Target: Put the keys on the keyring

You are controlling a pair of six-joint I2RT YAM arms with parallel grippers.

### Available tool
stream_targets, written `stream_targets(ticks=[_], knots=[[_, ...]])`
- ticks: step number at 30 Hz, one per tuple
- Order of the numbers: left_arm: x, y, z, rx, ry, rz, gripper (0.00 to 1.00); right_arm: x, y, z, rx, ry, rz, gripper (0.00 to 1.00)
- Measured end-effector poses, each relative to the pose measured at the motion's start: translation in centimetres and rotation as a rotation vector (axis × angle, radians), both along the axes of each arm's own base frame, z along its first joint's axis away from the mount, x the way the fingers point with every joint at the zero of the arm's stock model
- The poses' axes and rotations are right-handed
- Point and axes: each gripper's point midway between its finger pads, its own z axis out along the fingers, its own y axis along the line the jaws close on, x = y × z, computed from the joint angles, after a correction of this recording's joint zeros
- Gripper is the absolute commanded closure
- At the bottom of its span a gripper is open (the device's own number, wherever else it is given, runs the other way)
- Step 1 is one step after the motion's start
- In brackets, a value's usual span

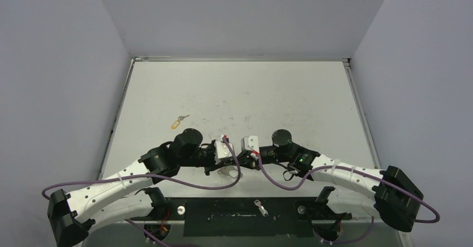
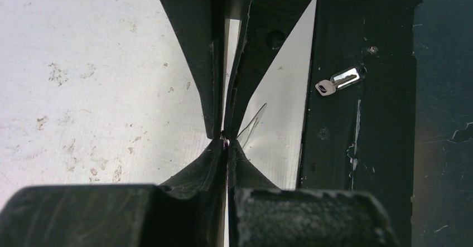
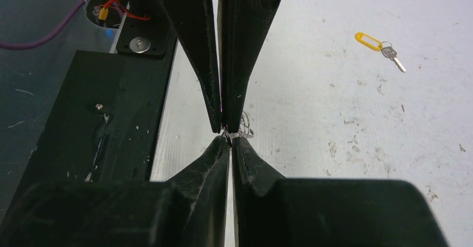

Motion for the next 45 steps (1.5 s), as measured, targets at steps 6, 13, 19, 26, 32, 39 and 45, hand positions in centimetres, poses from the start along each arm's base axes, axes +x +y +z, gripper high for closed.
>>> stream_targets(ticks=[6,13,19,26,32,39,45], knots=[[0.0,0.0,0.0,0.002,0.000,0.002,0.92,-0.2,0.2,-0.2,0.001,0.011,0.013,1.00],[0.1,0.2,1.3,-0.082,-0.029,0.043,0.62,0.1,0.8,0.9,0.072,0.021,-0.001,1.00],[-0.3,2.3,0.9,-0.181,-0.066,0.120,0.65,0.1,0.8,0.1,0.112,0.070,-0.019,1.00],[-0.8,3.7,0.7,-0.337,-0.120,0.160,0.71,0.1,1.2,1.2,0.189,0.087,-0.023,1.00],[-0.7,3.3,0.2,-0.417,-0.149,0.160,0.75,-0.1,1.3,2.3,0.235,0.091,-0.017,1.00],[0.0,2.3,0.8,-0.443,-0.164,0.156,0.76,-0.2,1.5,2.5,0.247,0.101,-0.011,1.00],[0.4,1.7,0.4,-0.431,-0.166,0.156,0.99,-0.3,1.5,2.2,0.241,0.107,-0.011,1.00]])
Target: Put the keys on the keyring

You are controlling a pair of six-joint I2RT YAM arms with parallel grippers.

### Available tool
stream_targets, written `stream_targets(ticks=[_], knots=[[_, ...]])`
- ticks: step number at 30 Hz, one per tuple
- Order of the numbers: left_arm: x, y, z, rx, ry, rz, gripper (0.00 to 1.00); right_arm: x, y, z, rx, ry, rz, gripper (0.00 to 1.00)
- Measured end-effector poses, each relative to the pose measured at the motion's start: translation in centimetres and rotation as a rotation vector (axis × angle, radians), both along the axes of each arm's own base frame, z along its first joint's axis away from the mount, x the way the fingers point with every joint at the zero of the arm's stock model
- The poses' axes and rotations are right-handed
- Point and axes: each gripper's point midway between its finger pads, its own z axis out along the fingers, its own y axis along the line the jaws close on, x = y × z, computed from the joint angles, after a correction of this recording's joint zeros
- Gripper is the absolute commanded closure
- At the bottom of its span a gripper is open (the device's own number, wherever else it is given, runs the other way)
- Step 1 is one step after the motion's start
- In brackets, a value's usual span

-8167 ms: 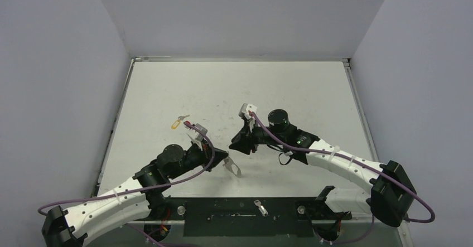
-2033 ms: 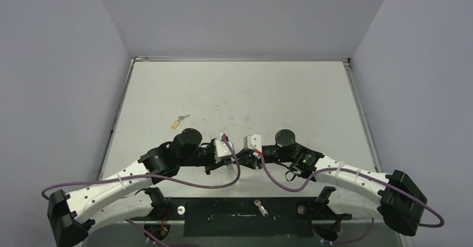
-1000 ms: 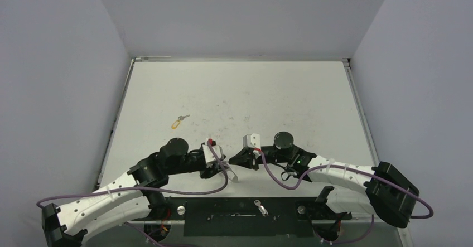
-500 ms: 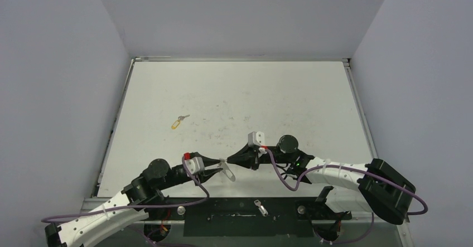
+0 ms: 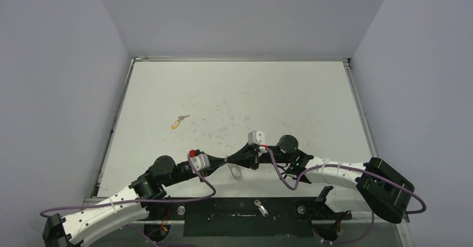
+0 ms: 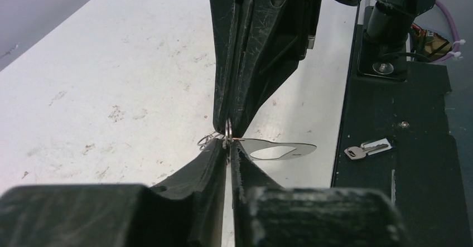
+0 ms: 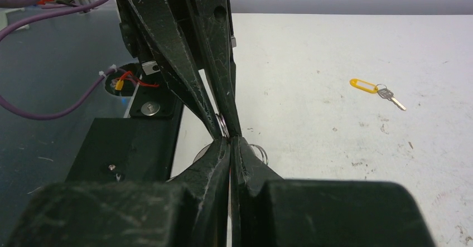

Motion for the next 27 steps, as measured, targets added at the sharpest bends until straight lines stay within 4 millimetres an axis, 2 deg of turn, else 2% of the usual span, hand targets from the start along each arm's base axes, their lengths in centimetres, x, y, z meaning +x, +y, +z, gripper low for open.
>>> stream_targets(ticks=[9,16,18,22,27], knots=[[0.1,0.0,0.1,0.002,-0.014,0.003,1.00,0.1,-0.1,0.0,-0.001,-0.002,-0.003,1.00],[0.2,0.3,0.3,0.023,0.027,0.022,1.00,-0.1,-0.1,-0.5,-0.024,-0.015,0.002,0.67],[0.3,0.2,0.8,0.029,0.033,0.028,1.00,0.0,-0.3,-0.8,-0.047,-0.025,-0.001,0.62],[0.5,0.1,2.1,0.055,0.050,0.030,1.00,0.1,-0.7,-0.4,-0.081,-0.073,-0.005,0.58],[0.7,-0.2,1.8,0.155,0.104,0.028,1.00,0.4,-1.0,1.3,-0.103,-0.156,-0.010,0.58]])
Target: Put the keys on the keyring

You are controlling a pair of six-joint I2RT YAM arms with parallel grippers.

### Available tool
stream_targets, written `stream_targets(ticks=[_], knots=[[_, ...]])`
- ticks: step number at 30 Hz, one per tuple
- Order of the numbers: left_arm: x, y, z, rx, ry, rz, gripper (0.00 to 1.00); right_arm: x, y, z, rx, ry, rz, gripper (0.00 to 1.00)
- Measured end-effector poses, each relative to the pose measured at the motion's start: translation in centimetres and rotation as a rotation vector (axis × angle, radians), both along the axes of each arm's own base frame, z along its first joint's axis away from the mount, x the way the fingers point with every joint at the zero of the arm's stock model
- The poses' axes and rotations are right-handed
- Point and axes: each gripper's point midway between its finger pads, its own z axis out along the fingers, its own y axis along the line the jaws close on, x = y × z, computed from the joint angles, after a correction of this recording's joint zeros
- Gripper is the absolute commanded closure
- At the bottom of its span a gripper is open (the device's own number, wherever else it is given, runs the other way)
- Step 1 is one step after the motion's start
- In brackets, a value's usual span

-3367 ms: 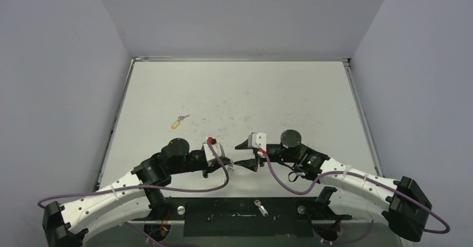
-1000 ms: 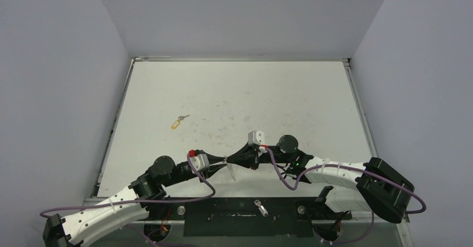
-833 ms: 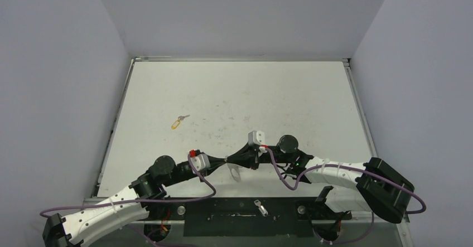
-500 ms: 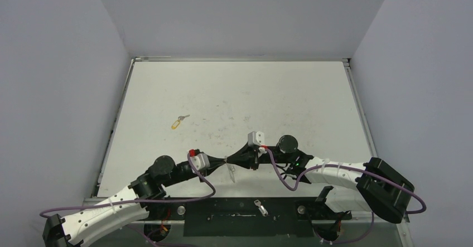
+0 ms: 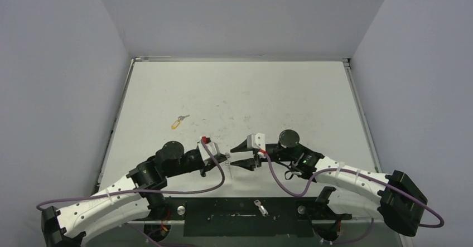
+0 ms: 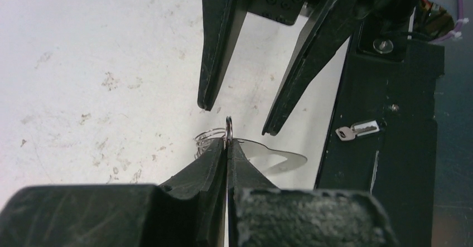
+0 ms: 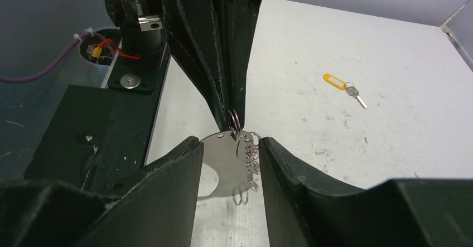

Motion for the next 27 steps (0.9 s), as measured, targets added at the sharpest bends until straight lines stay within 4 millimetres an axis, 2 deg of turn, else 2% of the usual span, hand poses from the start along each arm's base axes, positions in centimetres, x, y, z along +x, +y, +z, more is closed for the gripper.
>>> stream_targets(ticks=[5,13,16,18,22,26,27], knots=[[0.0,-0.1,-1.2,0.123,0.051,-0.019,1.00,0.1,-0.3,-0.1,-0.033,-0.027,-0.001,0.61],[-0.4,-0.4,-2.6,0.235,0.099,-0.071,1.00,-0.4,-0.1,-1.9,-0.102,-0.019,0.027,0.68],[-0.6,-0.5,-3.0,0.254,0.113,-0.085,1.00,-0.5,0.1,-2.2,-0.115,-0.018,0.036,0.73],[-0.7,-0.5,-3.2,0.262,0.119,-0.093,1.00,-0.6,0.3,-2.2,-0.117,-0.021,0.042,0.80],[-0.9,-0.5,-3.4,0.270,0.126,-0.105,1.00,-0.5,0.7,-2.2,-0.124,-0.030,0.051,1.00],[-1.0,-0.3,-3.7,0.281,0.133,-0.106,1.00,-0.5,0.8,-2.5,-0.137,-0.024,0.054,1.00],[-1.0,-0.3,-3.7,0.282,0.133,-0.106,0.94,-0.5,0.8,-2.5,-0.138,-0.023,0.053,1.00]])
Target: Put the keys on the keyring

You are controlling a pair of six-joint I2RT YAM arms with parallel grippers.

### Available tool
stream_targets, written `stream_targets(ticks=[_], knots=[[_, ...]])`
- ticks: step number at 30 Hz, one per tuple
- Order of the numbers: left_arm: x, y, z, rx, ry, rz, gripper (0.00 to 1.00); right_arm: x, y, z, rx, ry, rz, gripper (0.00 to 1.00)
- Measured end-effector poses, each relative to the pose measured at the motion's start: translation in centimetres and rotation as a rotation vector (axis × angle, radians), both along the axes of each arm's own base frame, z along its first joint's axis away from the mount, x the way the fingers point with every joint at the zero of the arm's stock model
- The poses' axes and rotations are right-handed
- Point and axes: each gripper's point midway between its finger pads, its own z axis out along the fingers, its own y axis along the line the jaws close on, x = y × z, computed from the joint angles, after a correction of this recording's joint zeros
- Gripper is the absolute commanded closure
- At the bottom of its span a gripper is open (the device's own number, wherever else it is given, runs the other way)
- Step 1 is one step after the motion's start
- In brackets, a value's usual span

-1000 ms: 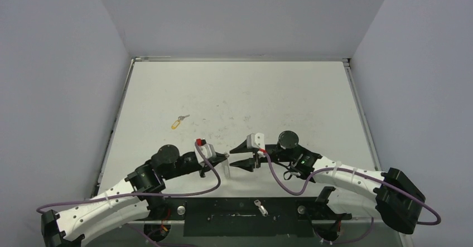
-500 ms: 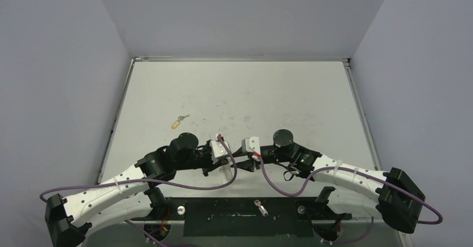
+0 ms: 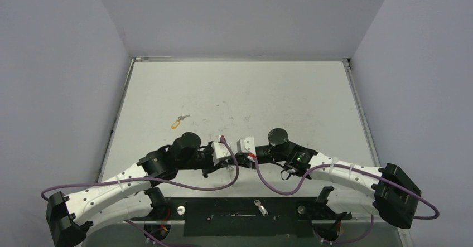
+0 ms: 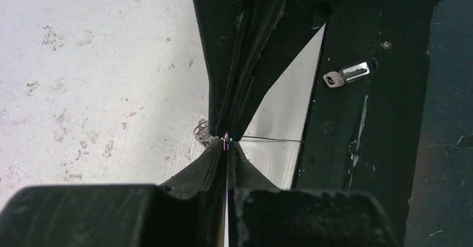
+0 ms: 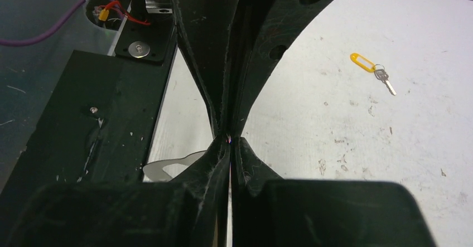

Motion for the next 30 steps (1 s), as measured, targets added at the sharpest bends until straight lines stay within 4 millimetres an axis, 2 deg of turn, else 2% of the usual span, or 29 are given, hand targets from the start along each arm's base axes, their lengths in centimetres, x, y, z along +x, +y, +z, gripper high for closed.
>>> stream_targets(ticks=[3,5,10,15,19,23,25,30], knots=[[0.1,0.0,0.1,-0.005,-0.006,0.003,0.78,0.1,0.1,0.2,0.010,0.010,-0.009,1.00],[0.2,-0.1,0.6,-0.030,-0.021,0.007,0.72,0.1,0.1,0.2,0.032,0.021,-0.023,1.00],[0.0,0.1,1.1,-0.146,-0.066,0.025,0.71,-0.1,-0.2,-0.5,0.087,0.073,-0.065,1.00],[-0.3,0.6,0.5,-0.233,-0.095,0.045,0.65,0.2,-0.3,0.6,0.192,0.098,-0.109,1.00],[-0.3,0.7,1.6,-0.310,-0.128,0.059,0.67,0.3,-0.3,2.1,0.266,0.110,-0.126,1.00],[-0.2,0.6,3.4,-0.398,-0.169,0.064,0.76,0.4,-0.2,3.9,0.336,0.106,-0.128,1.00],[-0.1,0.4,4.1,-0.431,-0.178,0.066,0.81,0.4,-0.1,4.4,0.354,0.109,-0.129,1.00],[0.1,0.2,5.0,-0.467,-0.193,0.073,0.84,0.4,-0.1,4.9,0.375,0.108,-0.129,1.00]])
